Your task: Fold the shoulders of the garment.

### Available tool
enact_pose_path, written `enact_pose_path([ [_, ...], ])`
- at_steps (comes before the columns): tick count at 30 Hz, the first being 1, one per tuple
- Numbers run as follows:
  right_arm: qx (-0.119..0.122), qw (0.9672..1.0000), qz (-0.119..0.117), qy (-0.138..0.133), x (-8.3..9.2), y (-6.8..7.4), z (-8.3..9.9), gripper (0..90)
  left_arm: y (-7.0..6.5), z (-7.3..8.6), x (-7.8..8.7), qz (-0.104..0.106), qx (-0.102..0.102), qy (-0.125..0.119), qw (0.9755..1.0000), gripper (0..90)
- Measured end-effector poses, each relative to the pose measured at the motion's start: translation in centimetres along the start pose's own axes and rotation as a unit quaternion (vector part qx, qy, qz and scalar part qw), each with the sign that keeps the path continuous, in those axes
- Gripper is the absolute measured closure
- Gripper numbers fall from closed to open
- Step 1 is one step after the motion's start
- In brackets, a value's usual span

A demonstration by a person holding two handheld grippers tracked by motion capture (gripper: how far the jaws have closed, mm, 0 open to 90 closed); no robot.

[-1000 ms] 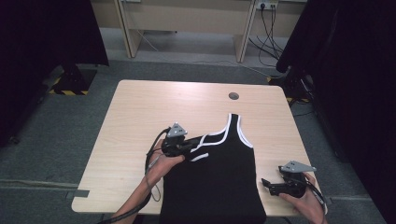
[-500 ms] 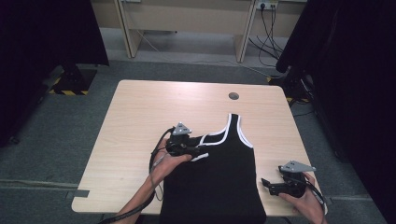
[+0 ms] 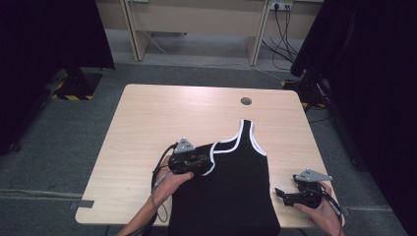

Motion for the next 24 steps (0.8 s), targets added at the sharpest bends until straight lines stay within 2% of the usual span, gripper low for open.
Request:
enact_pose_path([
  [7, -0.001, 1.0000, 0.001, 0.000, 0.0, 0.0, 0.0, 10.6, 0.7, 3.6, 1.6, -0.018, -0.006, 0.011, 0.9998, 83.4],
  [12, -0.001, 1.0000, 0.002, -0.001, 0.0, 0.0, 0.0, 10.6, 1.1, 6.4, 1.6, -0.033, -0.017, 0.042, 0.9985, 81.2],
  [13, -0.002, 1.0000, 0.002, -0.001, 0.0, 0.0, 0.0, 10.5, 1.1, 6.6, 1.6, -0.030, -0.014, 0.046, 0.9984, 79.0],
  [15, -0.002, 1.0000, 0.002, -0.001, 0.0, 0.0, 0.0, 10.5, 0.9, 6.4, 1.8, -0.027, -0.013, 0.037, 0.9989, 72.3],
  [19, -0.002, 1.0000, 0.002, -0.001, 0.0, 0.0, 0.0, 10.5, 0.4, 6.0, 2.3, -0.033, -0.027, 0.031, 0.9986, 55.5],
  [22, 0.000, 1.0000, 0.001, -0.001, -0.1, 0.0, -0.1, 10.5, 0.4, 5.7, 2.7, -0.042, -0.028, 0.024, 0.9984, 41.0],
  [24, -0.002, 1.0000, 0.003, -0.001, -0.1, 0.0, -0.1, 10.5, 0.3, 5.5, 2.9, -0.039, -0.033, 0.019, 0.9985, 35.3],
])
Point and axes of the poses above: each handheld gripper's, and its own axes: x roughly backward along the jaws, z roughly out of its underside, y roughly to its left, the point moved 9 cm from there along -x, roughly forward along the jaws, and after that the axes turned 6 degrees about -z, right-handed, at the moved point
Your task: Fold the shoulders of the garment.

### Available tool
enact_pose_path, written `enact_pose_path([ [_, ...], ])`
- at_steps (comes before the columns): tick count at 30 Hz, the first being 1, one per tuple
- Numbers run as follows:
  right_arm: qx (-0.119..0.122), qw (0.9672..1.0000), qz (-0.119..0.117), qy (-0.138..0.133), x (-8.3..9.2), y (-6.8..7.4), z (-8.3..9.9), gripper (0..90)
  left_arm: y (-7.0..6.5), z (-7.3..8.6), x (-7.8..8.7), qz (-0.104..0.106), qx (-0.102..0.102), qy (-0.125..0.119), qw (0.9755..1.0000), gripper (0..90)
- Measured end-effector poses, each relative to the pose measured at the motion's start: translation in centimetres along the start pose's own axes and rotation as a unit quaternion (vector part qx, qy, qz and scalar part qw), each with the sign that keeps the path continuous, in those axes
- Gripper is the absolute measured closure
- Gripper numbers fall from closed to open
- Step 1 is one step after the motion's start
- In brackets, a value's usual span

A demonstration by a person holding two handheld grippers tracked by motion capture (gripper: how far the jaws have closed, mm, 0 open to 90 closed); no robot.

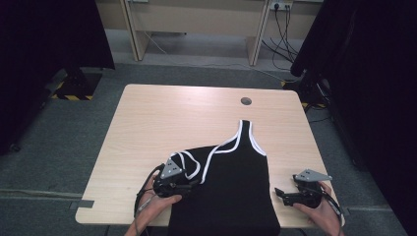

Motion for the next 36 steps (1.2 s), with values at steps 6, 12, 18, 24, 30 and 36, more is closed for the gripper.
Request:
enact_pose_path([
  [6, -0.008, 1.0000, 0.003, 0.003, -0.1, 0.1, -0.1, 9.3, -0.2, 0.0, 0.3, -0.009, -0.026, 0.000, 0.9996, 17.3],
  [12, -0.017, 0.9998, -0.004, 0.004, 0.0, 0.0, -0.3, 13.4, -0.2, 1.0, 0.5, -0.012, -0.031, 0.014, 0.9994, 6.8],
  [18, -0.019, 0.9997, -0.004, -0.014, 0.5, -0.2, -1.5, 13.3, 0.8, 1.9, 0.4, -0.025, -0.044, 0.029, 0.9983, 4.8],
  [24, -0.005, 0.9997, -0.008, -0.021, 0.1, 0.4, -3.6, 13.3, 1.9, 2.8, -0.3, -0.040, -0.039, 0.065, 0.9963, 4.5],
  [30, 0.015, 0.9995, -0.023, -0.015, -1.5, 1.3, -6.0, 13.3, 2.4, 2.5, -0.8, -0.047, -0.043, 0.069, 0.9956, 3.9],
  [36, 0.022, 0.9993, -0.025, -0.014, -3.4, 0.8, -8.8, 13.6, 2.5, 2.3, -1.2, -0.042, -0.046, 0.071, 0.9955, 2.1],
])
Point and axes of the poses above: each handheld gripper's, and its own axes: x roughly backward along the jaws, z roughly out of its underside, y roughly to its left, the point moved 9 cm from there along -x, roughly forward along the jaws, and after that the axes turned 6 degrees about -z, right-handed, at the moved point
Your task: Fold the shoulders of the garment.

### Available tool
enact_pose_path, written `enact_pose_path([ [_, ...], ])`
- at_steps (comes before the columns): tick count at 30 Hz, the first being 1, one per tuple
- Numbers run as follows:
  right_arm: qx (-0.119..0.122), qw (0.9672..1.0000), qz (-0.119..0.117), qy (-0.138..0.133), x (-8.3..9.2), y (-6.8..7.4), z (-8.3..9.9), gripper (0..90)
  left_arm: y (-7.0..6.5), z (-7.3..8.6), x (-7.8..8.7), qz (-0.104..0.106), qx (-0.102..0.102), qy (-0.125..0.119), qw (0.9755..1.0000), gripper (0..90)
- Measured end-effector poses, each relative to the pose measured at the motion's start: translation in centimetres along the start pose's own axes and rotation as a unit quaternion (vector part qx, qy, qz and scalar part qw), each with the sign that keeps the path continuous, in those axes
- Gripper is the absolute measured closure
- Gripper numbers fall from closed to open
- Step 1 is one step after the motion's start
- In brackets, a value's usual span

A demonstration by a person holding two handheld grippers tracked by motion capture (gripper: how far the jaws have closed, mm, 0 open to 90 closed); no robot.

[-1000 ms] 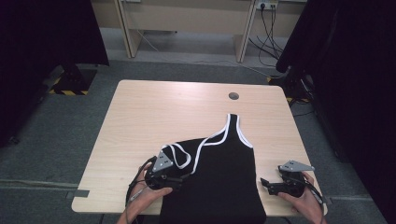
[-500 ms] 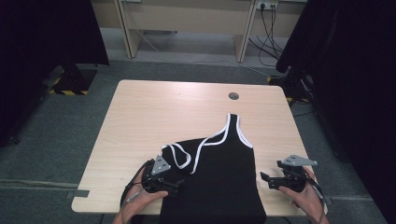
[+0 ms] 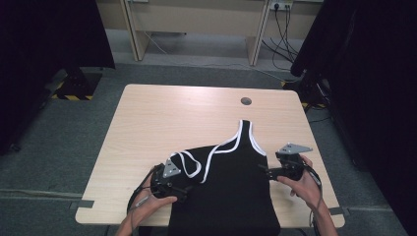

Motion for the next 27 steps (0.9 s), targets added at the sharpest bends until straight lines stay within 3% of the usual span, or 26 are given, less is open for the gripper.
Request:
enact_pose_path([
  [13, -0.026, 0.9996, 0.003, 0.006, -6.1, -3.8, -4.2, 19.2, 0.5, -0.4, -0.6, -0.007, 0.001, 0.004, 1.0000, 0.3],
  [21, -0.035, 0.9991, 0.018, 0.018, -9.1, -5.9, -6.6, 20.5, 0.8, -0.8, -1.0, -0.004, -0.002, 0.004, 1.0000, 0.0],
  [27, -0.044, 0.9980, 0.034, 0.032, -11.1, -7.7, -7.2, 21.7, 0.7, -0.8, -1.0, -0.003, -0.001, 0.003, 1.0000, 0.1],
])
Point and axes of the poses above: each handheld gripper's, and its own axes: x roughly backward along the jaws, z roughly out of its underside, y roughly to its left, the point moved 9 cm from there along -x, roughly forward along the jaws, and after that the axes turned 6 degrees about -z, right-handed, at the moved point
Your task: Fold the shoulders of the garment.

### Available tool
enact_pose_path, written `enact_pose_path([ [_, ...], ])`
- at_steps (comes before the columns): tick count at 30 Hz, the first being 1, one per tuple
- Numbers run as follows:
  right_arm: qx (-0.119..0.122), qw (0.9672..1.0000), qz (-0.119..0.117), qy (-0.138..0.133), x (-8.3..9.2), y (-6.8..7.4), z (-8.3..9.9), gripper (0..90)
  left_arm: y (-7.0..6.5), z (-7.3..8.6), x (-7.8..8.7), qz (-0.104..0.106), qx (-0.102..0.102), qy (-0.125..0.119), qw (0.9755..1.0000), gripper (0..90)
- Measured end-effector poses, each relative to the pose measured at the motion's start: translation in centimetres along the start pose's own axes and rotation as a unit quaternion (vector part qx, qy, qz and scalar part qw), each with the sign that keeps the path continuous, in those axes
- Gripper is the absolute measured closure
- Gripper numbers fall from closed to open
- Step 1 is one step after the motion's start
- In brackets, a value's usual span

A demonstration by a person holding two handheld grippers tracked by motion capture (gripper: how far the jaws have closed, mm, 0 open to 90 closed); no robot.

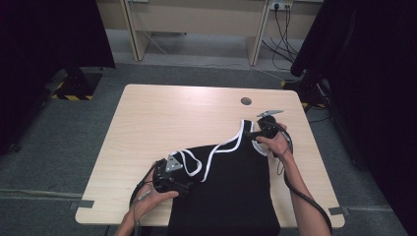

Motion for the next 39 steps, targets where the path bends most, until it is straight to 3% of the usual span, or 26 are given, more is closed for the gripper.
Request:
enact_pose_path([
  [4, -0.007, 0.9999, 0.005, -0.007, -1.0, -0.4, -0.7, 23.7, 0.0, 0.0, 0.0, 0.001, 0.000, 0.000, 1.0000, 0.3],
  [7, 0.003, 1.0000, -0.001, -0.005, -1.7, -0.2, -1.0, 28.9, 0.0, 0.0, 0.0, 0.001, 0.000, 0.000, 1.0000, 0.3],
  [13, 0.035, 0.9985, -0.034, -0.023, -1.7, 0.6, -1.3, 72.6, 0.0, 0.0, 0.0, 0.001, 0.000, 0.000, 1.0000, 0.3],
  [16, 0.034, 0.9978, -0.050, -0.026, -1.6, 0.9, -1.2, 83.4, 0.0, 0.0, 0.0, 0.002, 0.001, 0.000, 1.0000, 0.3],
  [20, 0.026, 0.9972, -0.057, -0.040, -0.9, 1.1, -1.5, 85.1, 0.0, 0.0, 0.0, 0.002, 0.000, 0.000, 1.0000, 0.3],
  [22, 0.010, 0.9952, -0.070, -0.067, 0.6, 1.5, -2.1, 85.3, 0.0, 0.0, 0.0, 0.001, 0.000, 0.000, 1.0000, 0.2],
  [25, 0.009, 0.9939, -0.080, -0.076, 1.7, 2.1, -2.3, 85.3, 0.0, 0.0, 0.0, 0.001, 0.000, -0.001, 1.0000, 0.3],
  [27, 0.013, 0.9913, -0.092, -0.093, 3.2, 2.9, -2.5, 85.2, 0.0, 0.0, 0.0, 0.002, 0.000, 0.000, 1.0000, 0.3],
  [30, 0.017, 0.9892, -0.101, -0.105, 4.2, 3.6, -2.5, 85.1, 0.0, 0.0, 0.0, 0.002, 0.000, 0.000, 1.0000, 0.3],
  [33, 0.039, 0.9848, -0.117, -0.122, 5.9, 5.5, -2.1, 84.9, 0.0, 0.0, 0.0, 0.002, 0.000, 0.000, 1.0000, 0.2],
  [36, 0.053, 0.9828, -0.123, -0.127, 6.5, 6.5, -1.7, 84.7, 0.0, 0.0, 0.0, 0.002, 0.000, 0.001, 1.0000, 0.3],
  [39, 0.067, 0.9788, -0.139, -0.134, 7.4, 8.1, -0.7, 84.5, 0.0, 0.0, 0.0, 0.002, 0.000, 0.000, 1.0000, 0.2],
])
Point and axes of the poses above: each handheld gripper's, and its own axes: x roughly backward along the jaws, z roughly out of its underside, y roughly to its left, the point moved 9 cm from there along -x, roughly forward along the jaws, and after that the axes turned 6 degrees about -z, right-handed, at the moved point
